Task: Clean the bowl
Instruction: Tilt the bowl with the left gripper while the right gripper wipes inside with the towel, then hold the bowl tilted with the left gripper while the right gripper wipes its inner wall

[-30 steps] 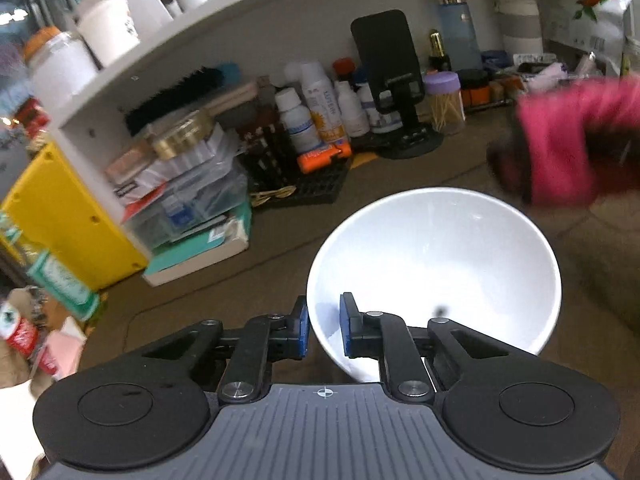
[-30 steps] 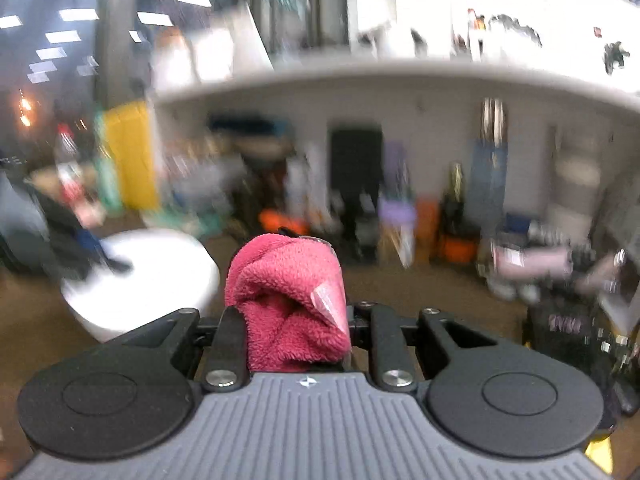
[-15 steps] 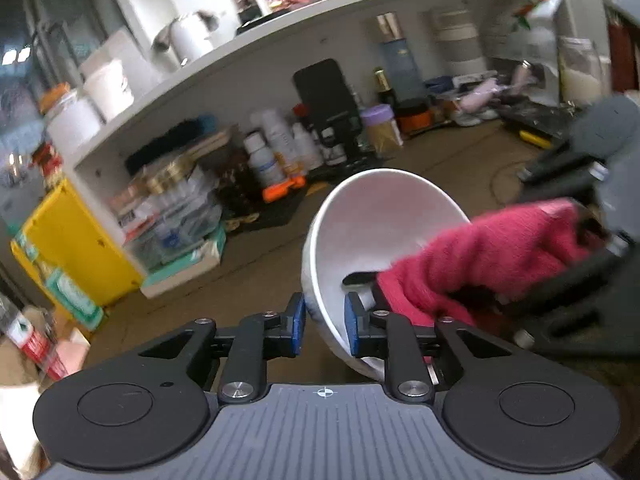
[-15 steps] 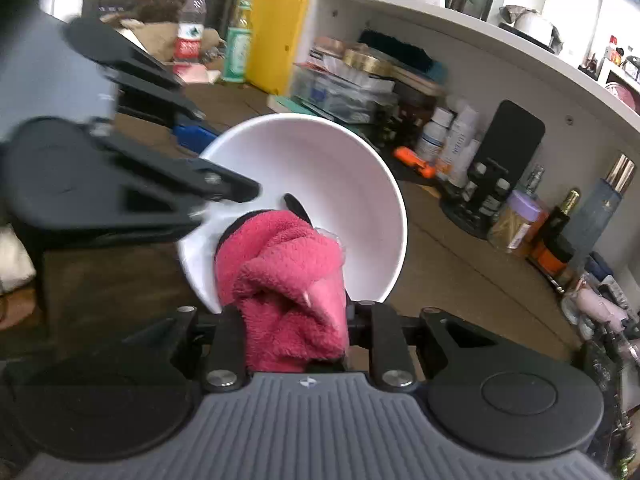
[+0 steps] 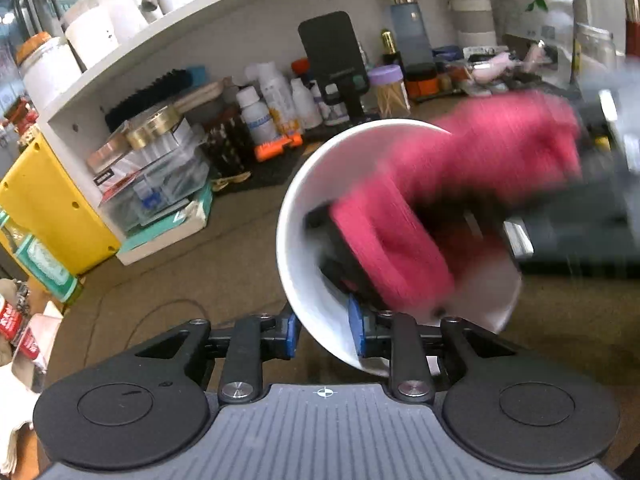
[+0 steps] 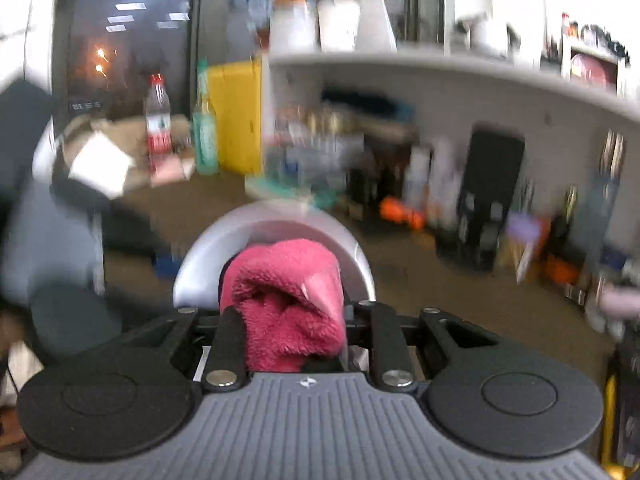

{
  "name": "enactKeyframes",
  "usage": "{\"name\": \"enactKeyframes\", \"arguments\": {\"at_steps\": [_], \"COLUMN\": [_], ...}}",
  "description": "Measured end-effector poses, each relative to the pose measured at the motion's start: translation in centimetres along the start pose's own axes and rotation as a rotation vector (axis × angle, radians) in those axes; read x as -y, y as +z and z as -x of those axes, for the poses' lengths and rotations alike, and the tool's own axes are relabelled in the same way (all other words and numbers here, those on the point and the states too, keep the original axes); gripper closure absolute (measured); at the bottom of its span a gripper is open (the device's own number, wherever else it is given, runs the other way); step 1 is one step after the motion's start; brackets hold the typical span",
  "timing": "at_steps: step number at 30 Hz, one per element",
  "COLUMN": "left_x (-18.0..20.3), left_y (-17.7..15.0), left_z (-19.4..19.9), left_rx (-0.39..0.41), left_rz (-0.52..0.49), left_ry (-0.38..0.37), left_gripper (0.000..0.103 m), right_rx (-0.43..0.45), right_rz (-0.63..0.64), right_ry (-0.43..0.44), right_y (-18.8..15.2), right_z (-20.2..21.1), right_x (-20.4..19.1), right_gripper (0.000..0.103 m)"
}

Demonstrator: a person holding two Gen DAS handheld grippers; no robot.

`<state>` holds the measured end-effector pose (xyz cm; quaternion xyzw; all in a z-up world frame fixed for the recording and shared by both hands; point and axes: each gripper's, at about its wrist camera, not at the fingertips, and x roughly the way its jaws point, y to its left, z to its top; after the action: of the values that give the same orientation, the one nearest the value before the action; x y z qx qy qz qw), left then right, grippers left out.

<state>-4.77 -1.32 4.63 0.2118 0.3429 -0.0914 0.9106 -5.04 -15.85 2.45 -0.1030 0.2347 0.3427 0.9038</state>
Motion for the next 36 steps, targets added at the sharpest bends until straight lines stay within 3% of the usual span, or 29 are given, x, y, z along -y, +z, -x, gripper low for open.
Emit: {"name": "enactKeyframes", "arguments": {"at_steps": [3, 7, 8, 9, 11, 14, 18, 21, 24, 26, 31, 36], "left_x": [0.4, 1.8, 2.1, 2.2, 1.9, 1.8, 2.2, 3.2, 4.4, 4.4, 4.7, 5.0], "left_y": [2.2, 5.1, 5.6, 5.8, 5.6, 4.5, 2.9, 2.2, 1.8, 1.5, 1.1, 0.4], "left_z": [-0.4, -1.8, -2.1, -2.3, -2.6, -2.1, -1.2, -0.3, 0.3, 0.5, 1.0, 0.4], "left_rx": [0.007, -0.002, -0.003, -0.006, -0.008, 0.012, 0.023, 0.04, 0.044, 0.044, 0.025, 0.004], "left_rz": [-0.051, -0.144, -0.162, -0.165, -0.128, -0.102, -0.047, -0.043, -0.068, -0.069, -0.08, -0.069], "left_ry": [0.019, 0.008, -0.004, -0.027, -0.108, -0.08, -0.021, 0.029, 0.083, 0.084, 0.057, 0.026], "left_gripper": [0.052, 0.051, 0.056, 0.07, 0.077, 0.085, 0.085, 0.086, 0.084, 0.082, 0.077, 0.072], "right_rx": [-0.034, -0.033, -0.032, -0.028, -0.014, 0.012, 0.095, 0.144, 0.079, -0.021, -0.097, -0.078], "right_rz": [0.04, 0.022, 0.007, 0.002, -0.019, -0.059, -0.134, -0.191, -0.149, -0.1, -0.051, 0.076], "right_ry": [-0.031, -0.029, -0.023, -0.023, -0.041, -0.081, -0.153, -0.104, -0.046, -0.011, -0.057, -0.173], "right_y": [-1.5, -2.0, -2.0, -2.2, -2.2, -2.3, -1.9, -1.1, -1.2, -2.3, -2.0, -0.4], "right_z": [-0.6, -0.4, -0.3, -0.2, 0.2, 1.1, 3.5, 6.1, 6.2, 4.8, 2.7, 1.2], "right_x": [-0.6, -0.4, -0.1, -0.1, 0.4, 1.5, 3.4, 3.9, 2.2, 0.6, 1.0, 0.6], "right_gripper": [0.08, 0.08, 0.08, 0.08, 0.08, 0.08, 0.08, 0.08, 0.08, 0.081, 0.079, 0.081]}}
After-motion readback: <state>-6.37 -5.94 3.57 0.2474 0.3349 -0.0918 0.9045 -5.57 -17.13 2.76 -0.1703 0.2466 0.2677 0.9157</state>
